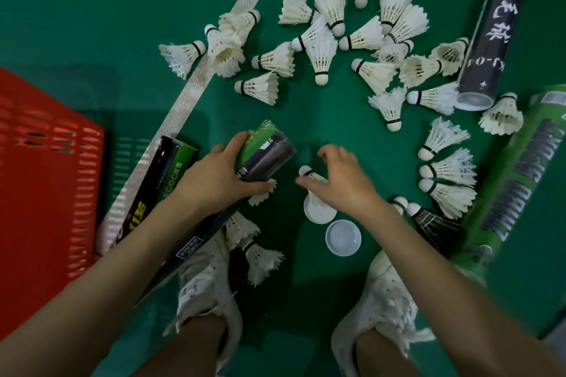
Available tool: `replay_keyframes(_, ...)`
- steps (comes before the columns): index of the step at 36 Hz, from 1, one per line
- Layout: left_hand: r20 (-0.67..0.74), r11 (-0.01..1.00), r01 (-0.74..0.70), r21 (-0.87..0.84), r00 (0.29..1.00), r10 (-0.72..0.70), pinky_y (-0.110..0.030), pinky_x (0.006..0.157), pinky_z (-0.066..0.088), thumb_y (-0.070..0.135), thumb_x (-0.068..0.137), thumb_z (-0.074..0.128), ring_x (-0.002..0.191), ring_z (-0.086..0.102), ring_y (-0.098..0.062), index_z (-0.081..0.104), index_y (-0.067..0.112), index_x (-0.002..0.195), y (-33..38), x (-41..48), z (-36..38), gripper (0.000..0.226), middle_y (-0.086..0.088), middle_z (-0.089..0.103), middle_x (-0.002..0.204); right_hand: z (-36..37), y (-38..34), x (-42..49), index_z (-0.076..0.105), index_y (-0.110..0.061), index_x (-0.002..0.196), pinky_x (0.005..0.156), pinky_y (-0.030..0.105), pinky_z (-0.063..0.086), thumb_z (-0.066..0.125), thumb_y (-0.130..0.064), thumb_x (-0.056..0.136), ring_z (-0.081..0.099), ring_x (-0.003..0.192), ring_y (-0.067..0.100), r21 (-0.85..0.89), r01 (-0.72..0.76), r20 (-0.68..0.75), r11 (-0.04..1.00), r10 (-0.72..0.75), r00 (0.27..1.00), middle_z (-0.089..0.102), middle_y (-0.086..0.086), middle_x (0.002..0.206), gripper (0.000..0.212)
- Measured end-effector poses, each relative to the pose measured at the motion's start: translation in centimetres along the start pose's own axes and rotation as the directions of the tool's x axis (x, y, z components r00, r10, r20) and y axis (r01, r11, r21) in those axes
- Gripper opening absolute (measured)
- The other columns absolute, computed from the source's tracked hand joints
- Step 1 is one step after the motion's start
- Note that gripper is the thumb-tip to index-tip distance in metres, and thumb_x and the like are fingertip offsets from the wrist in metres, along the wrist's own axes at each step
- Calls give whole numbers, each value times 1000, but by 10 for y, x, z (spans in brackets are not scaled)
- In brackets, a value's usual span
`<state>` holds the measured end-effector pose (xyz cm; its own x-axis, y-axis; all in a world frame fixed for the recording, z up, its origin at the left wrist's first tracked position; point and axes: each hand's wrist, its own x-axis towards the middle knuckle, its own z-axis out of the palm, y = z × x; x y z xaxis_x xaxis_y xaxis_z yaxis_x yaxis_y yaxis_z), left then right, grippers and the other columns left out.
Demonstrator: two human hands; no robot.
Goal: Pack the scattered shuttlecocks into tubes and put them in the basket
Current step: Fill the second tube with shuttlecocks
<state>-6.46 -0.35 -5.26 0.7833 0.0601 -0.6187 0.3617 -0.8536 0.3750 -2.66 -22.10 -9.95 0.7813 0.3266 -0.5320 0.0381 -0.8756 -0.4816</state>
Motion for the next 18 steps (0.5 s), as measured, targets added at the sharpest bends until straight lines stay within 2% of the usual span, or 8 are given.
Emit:
replay_keyframes(2, 13, 1000, 12, -2, 1000, -12, -39, 91, 46, 67, 68, 69, 114, 53, -30, 13, 37, 149, -2, -4, 4, 104, -8, 47, 134, 9, 1, -3, 34, -10, 131, 98, 40, 40, 62, -54, 83, 38, 123, 28, -139, -49, 91, 989, 62, 994, 42, 11, 132, 71)
replay_keyframes(4, 29, 1000, 13, 12, 999, -14, -40, 92, 47, 67, 68, 69, 114, 54, -31, 13, 37, 149, -3, -7, 8, 103, -9, 47, 133, 18, 1, -2, 32, -9, 129, 92, 40, 41, 63, -48, 84, 42, 121, 31, -199, -84, 121, 976, 110, 987, 42, 13, 132, 67)
replay_keyframes(7, 43, 999, 0, 36, 999, -2, -42, 93, 48, 67, 69, 69, 113, 56, -31, 12, 38, 148, -1, -10, 12, 101, -8, 47, 135, 25, 1, 1, 35, -7, 120, 78, 34, 38, 66, -32, 85, 48, 112, 33, -151, -106, 81, 983, 119, 990, 45, 15, 126, 53)
replay_keyframes(12, 69, 997, -16, 78, 998, 11, -43, 93, 49, 68, 71, 68, 113, 56, -32, 11, 39, 148, 4, -10, 14, 100, -7, 45, 137, 10, 5, 5, 44, -8, 111, 70, 30, 34, 65, -22, 82, 50, 95, 28, 235, -142, -119, 962, 174, 978, 46, 10, 109, 38)
replay_keyframes(14, 75, 997, -21, 77, 997, 15, -44, 93, 49, 67, 71, 68, 112, 56, -32, 11, 40, 148, 6, -8, 14, 100, -7, 45, 136, 1, 7, 6, 49, -12, 110, 65, 25, 34, 61, -21, 85, 49, 86, 17, 414, -115, -184, 903, 206, 961, 45, 6, 109, 30)
replay_keyframes(16, 76, 996, -25, 81, 997, 19, -43, 94, 48, 67, 71, 68, 113, 56, -32, 11, 40, 148, 9, -6, 15, 100, -7, 46, 135, -7, 8, 5, 52, -17, 110, 58, 13, 36, 56, -21, 88, 48, 79, 7, 565, -86, -205, 821, 240, 949, 44, 4, 112, 22)
replay_keyframes(18, 80, 996, -32, 85, 996, 25, -43, 95, 48, 67, 70, 68, 114, 55, -32, 11, 41, 148, 12, -3, 17, 100, -7, 46, 136, -14, 10, 4, 53, -21, 106, 57, 9, 37, 51, -19, 90, 49, 77, 6, 676, -53, -205, 735, 257, 945, 47, 4, 110, 16)
